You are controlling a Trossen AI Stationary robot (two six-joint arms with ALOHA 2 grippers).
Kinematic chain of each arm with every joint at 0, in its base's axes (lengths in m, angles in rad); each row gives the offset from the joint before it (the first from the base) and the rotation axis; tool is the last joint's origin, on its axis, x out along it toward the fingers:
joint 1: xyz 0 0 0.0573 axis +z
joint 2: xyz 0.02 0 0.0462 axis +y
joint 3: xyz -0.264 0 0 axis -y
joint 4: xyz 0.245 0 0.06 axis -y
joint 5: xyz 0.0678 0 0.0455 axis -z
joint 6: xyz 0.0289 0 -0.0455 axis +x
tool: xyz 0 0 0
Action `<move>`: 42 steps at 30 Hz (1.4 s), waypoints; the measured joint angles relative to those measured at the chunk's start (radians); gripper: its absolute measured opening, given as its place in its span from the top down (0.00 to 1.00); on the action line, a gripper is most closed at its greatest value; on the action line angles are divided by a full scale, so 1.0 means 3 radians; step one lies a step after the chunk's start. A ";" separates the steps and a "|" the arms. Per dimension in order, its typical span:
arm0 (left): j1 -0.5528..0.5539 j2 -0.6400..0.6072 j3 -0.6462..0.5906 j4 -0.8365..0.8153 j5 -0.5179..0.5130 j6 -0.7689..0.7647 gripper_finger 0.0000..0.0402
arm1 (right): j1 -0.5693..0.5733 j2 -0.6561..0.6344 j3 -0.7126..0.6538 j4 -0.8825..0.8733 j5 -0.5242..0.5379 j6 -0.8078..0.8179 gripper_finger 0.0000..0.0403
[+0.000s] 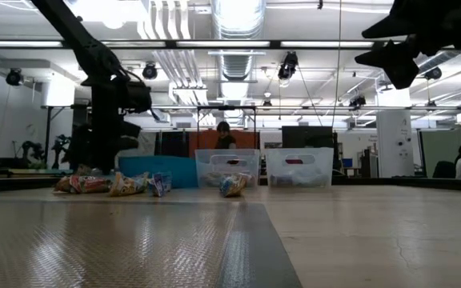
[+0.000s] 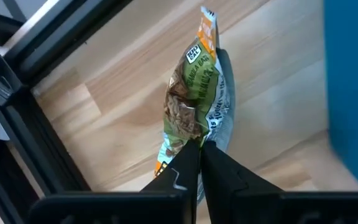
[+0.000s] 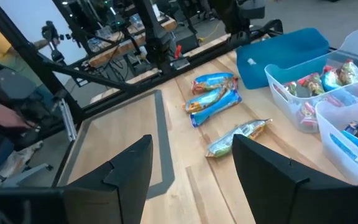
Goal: Pick and place Granola Bars by type
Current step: Put the yellow granola bar into the blue bin
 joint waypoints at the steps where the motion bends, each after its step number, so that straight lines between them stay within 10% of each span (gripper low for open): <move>1: 0.0000 -0.0011 0.0027 -0.0026 0.0018 -0.0002 1.00 | -0.0003 0.0001 0.0008 -0.0009 0.0000 -0.0014 0.48; 42: -0.0034 -0.0967 0.0947 -0.0736 0.1176 -0.0115 1.00 | -0.0284 0.0463 0.0670 0.0019 -0.0002 -0.0321 0.48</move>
